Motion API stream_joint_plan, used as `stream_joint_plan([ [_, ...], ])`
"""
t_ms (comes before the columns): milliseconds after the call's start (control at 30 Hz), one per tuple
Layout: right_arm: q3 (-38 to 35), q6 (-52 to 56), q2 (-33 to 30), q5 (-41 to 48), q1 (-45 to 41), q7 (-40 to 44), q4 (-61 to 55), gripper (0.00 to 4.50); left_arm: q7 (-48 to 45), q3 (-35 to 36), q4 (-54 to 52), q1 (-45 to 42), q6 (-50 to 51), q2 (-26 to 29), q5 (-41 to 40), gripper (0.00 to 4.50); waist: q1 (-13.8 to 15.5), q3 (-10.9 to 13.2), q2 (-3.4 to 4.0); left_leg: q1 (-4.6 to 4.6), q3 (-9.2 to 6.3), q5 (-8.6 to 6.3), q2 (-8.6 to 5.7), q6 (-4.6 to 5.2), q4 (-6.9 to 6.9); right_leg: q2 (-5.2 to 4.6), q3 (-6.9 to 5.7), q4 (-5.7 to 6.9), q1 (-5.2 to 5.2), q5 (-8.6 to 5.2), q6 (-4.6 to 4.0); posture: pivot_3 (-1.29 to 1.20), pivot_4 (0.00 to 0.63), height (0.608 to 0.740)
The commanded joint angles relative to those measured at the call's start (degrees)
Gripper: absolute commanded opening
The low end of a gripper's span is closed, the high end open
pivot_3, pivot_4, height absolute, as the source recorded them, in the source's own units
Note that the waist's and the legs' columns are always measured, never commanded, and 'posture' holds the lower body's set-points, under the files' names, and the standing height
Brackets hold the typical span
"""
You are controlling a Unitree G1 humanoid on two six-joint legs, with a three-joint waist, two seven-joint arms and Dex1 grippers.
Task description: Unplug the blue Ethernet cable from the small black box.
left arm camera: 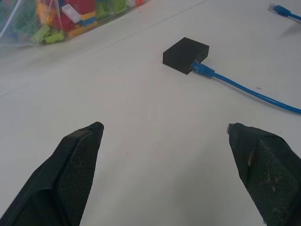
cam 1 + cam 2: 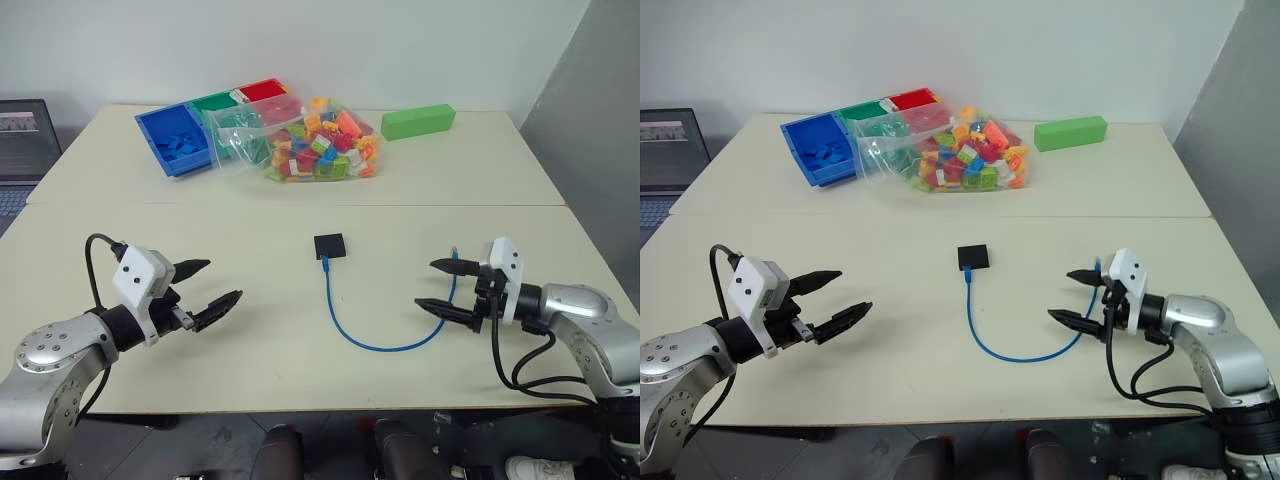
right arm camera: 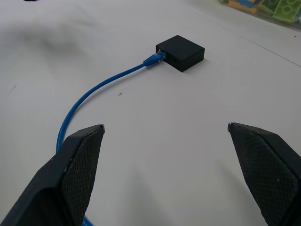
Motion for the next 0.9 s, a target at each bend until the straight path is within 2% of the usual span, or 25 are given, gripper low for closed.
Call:
stream_joint_plan([
  [33,-1.5,-0.5,-0.6,0.7,-1.3,1.0,-0.3,4.46,-0.9,2.4,-1.5,0.2,-1.0,0.1,-1.0,4.50,0.0,0.0,0.00,0.00,0.00,0.00,0.00,0.00,0.00,0.00,0.00,0.00,0.00,0.00,0.00,0.00,0.150,0.740],
  [333,-0.6,-0.2,0.1,0.7,-1.6,1.1,-1.2,4.46,-1.4,2.2,-2.0,1.7,-0.1,0.7,-0.2,4.50,0.0,0.0,0.00,0.00,0.00,0.00,0.00,0.00,0.00,0.00,0.00,0.00,0.00,0.00,0.00,0.00,0.150,0.740],
  [467,2.0,1.3,2.5,1.2,-2.2,-0.2,-4.2,4.46,-3.7,2.2,-1.3,2.7,-0.8,1.4,-0.6,4.50,-0.1,0.0,0.01,0.01,0.00,0.00,0.01,0.00,0.00,0.00,0.00,0.00,-0.01,0.00,0.00,0.00,0.150,0.740],
  [700,10.8,3.2,11.8,-5.6,-5.0,-9.8,-5.5,4.46,-12.1,4.0,1.2,2.6,-1.5,3.3,-4.4,4.50,-0.1,0.0,0.02,0.00,-0.01,0.00,0.03,0.00,-0.01,0.03,0.00,0.02,-0.05,0.00,-0.01,0.00,0.150,0.740],
  [900,19.8,13.6,23.6,-12.6,-9.3,-23.6,-2.8,4.46,-17.8,2.4,1.3,3.9,-2.7,6.5,-3.1,4.50,-0.1,0.0,0.01,-0.03,-0.01,0.00,0.04,-0.01,-0.02,0.03,0.00,0.03,-0.10,0.00,-0.02,0.00,0.150,0.740],
])
